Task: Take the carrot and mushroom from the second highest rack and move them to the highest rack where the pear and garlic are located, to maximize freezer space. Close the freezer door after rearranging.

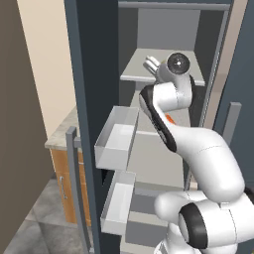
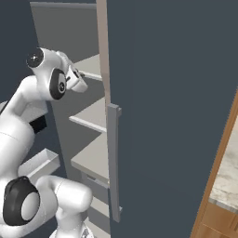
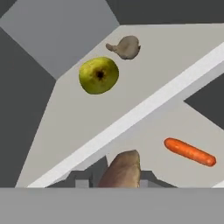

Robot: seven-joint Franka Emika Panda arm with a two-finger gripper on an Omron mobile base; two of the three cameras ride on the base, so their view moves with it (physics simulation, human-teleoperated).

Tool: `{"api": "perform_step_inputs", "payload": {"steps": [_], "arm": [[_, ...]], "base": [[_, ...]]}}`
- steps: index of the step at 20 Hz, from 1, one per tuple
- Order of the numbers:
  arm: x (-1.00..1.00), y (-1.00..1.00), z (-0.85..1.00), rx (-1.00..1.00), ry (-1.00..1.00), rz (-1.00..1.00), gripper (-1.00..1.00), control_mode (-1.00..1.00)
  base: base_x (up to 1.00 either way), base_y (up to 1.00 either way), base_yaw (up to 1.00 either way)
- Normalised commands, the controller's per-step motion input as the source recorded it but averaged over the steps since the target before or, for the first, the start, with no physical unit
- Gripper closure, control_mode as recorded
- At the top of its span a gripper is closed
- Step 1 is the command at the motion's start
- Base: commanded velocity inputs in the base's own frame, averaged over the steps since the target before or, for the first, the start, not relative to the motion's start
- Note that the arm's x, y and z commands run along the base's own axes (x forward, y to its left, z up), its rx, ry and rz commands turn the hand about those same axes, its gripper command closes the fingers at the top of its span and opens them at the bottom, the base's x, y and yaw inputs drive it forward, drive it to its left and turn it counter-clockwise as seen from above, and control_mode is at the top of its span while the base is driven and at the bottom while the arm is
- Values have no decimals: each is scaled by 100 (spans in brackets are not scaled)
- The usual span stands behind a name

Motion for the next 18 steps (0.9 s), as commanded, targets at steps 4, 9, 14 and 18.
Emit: {"api": "perform_step_inputs", "payload": {"steps": [4, 9, 14, 18], "arm": [[23, -14, 24, 0, -7, -16, 100, -100], [48, -10, 4, 0, 0, -7, 100, -100], [45, -15, 21, 0, 0, 0, 100, -100], [39, -20, 2, 0, 0, 0, 100, -100]], "base": [[0, 0, 0], [0, 0, 0], [0, 0, 0], [0, 0, 0]]}}
